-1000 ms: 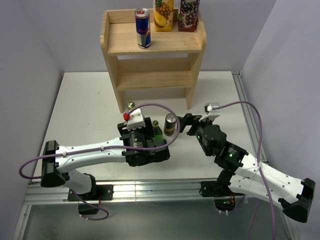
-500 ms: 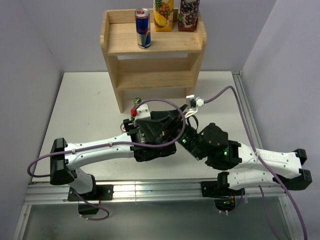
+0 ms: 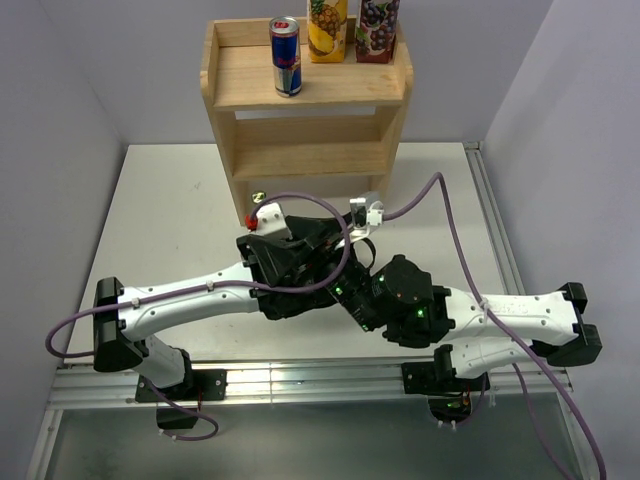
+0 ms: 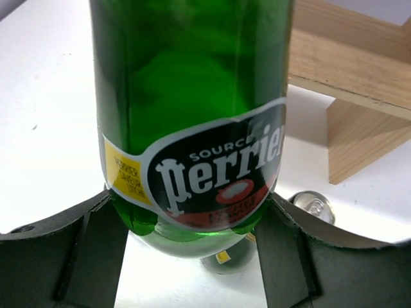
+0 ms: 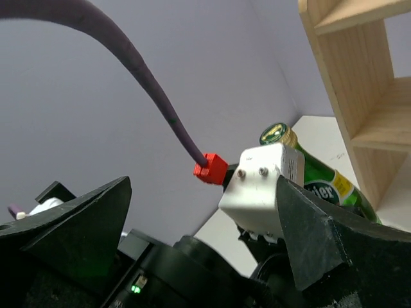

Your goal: Place and organize the beverage onto the shelf

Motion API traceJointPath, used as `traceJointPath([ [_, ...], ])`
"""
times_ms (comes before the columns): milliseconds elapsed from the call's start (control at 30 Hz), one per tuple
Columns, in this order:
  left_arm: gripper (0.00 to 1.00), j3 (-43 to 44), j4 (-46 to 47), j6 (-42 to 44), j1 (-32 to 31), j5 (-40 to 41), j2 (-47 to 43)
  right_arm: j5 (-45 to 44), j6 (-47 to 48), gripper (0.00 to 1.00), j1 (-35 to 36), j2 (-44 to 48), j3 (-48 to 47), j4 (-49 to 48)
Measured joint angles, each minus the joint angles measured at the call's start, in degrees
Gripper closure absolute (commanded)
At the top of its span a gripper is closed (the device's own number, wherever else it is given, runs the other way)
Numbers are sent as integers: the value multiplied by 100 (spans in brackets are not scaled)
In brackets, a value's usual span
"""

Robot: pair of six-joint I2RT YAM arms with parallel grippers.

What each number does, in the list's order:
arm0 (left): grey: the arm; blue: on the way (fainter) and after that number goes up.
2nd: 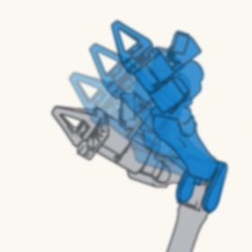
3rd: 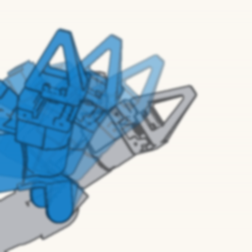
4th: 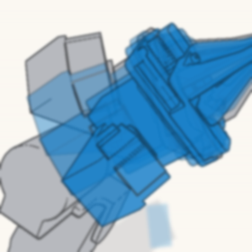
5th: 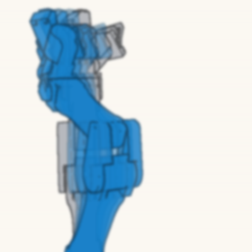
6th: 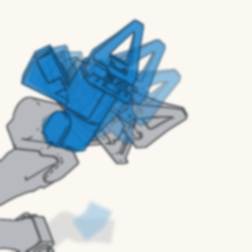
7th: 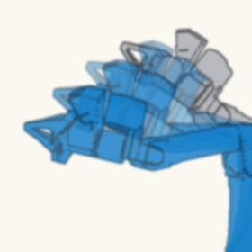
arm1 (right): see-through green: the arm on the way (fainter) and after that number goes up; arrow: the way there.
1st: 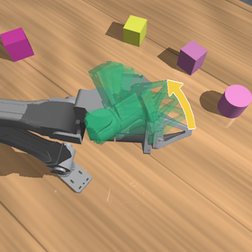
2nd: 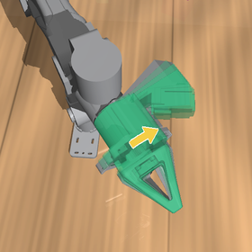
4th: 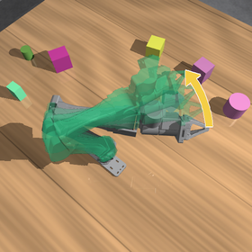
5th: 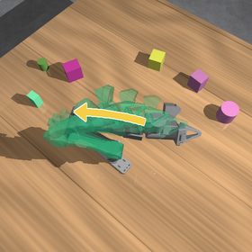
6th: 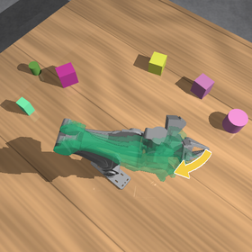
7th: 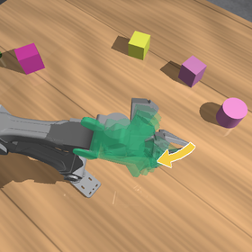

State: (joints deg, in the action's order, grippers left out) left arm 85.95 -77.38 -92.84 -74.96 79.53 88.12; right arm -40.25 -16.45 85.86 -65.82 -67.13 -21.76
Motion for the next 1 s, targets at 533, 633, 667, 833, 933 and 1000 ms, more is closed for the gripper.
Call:
traceJointPath([
  [533,100,-2763,5849,5394,468,-1064,-1480,468,769,0,376,-726,-608,153],
  [633,100,-2763,6279,5803,566,-1283,-1480,402,872,0,376,-680,-608,146],
  [667,100,-2763,6376,5930,599,-1394,-1480,365,898,0,376,-651,-599,149],
  [833,100,-2750,6710,6548,916,-1891,-1478,-28,1279,0,332,-278,-170,127],
  [933,100,-2623,6754,6920,1147,-2159,-1478,-400,1816,0,319,52,44,280],
  [1000,100,-2472,6817,7110,1246,-2293,-1478,-715,2413,0,299,212,94,378],
])
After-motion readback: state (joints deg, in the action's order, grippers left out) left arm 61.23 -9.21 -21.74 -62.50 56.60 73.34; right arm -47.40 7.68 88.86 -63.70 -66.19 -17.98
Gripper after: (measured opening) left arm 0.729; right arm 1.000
